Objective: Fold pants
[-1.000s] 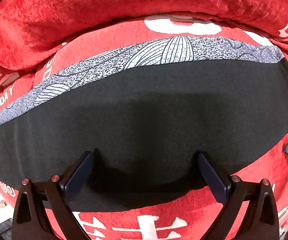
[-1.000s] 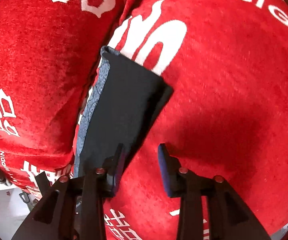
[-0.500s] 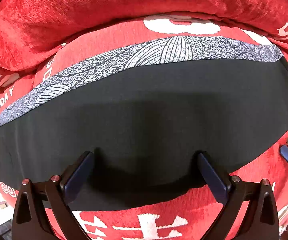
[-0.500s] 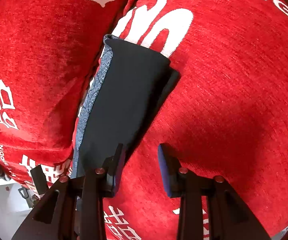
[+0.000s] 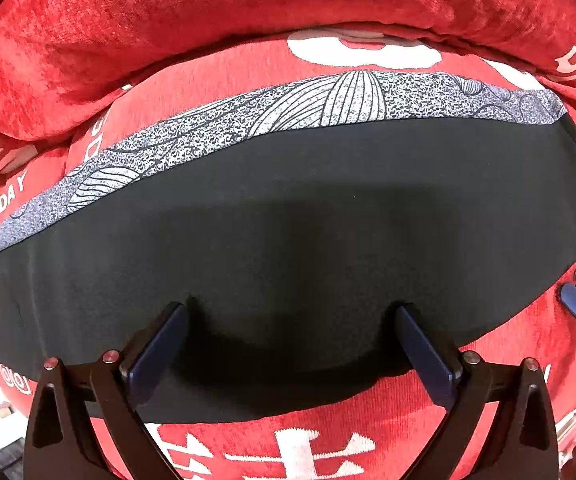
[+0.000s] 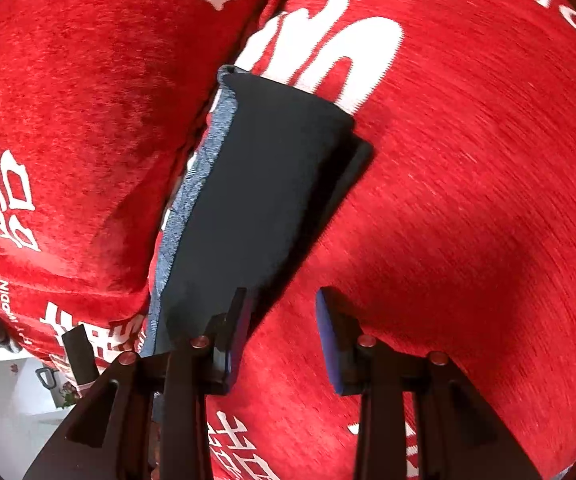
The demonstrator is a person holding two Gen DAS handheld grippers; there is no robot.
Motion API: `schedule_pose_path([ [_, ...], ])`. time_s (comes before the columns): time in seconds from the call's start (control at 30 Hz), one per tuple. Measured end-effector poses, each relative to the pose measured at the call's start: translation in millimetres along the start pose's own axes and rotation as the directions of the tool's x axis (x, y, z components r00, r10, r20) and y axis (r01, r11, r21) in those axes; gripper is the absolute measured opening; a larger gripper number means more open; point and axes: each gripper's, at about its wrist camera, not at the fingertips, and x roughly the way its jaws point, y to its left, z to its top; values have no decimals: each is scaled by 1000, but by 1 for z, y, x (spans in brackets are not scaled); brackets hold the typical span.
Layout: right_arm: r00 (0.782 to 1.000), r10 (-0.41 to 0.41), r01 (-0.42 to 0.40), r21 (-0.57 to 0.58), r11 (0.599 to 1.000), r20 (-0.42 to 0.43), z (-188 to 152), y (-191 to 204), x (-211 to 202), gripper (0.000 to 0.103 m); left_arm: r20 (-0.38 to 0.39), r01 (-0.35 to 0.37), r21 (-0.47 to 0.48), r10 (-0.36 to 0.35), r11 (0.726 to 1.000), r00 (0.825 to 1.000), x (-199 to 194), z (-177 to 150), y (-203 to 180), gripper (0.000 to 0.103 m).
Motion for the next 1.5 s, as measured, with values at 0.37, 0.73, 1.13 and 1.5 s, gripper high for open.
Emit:
schedule_pose_path([
  [0.37, 996, 85, -84, -24, 996, 39, 20, 0, 17, 47, 2, 5, -1, -5, 1000, 1000, 2, 1, 7, 103],
  [0.73, 992, 118, -109, -143, 984, 55, 33, 23, 35, 50, 7, 0, 12, 0, 1000, 1000, 3, 2, 3, 103],
  [1.13, 986, 158, -148, -147, 978, 58, 34, 45, 8, 15, 126, -100, -10, 101, 995, 987, -11, 40, 5, 103],
  [1.5, 993, 65, -21, -393, 919, 98, 13, 112, -12, 15, 118, 12, 3, -12, 1000, 993, 4, 33, 12, 103],
])
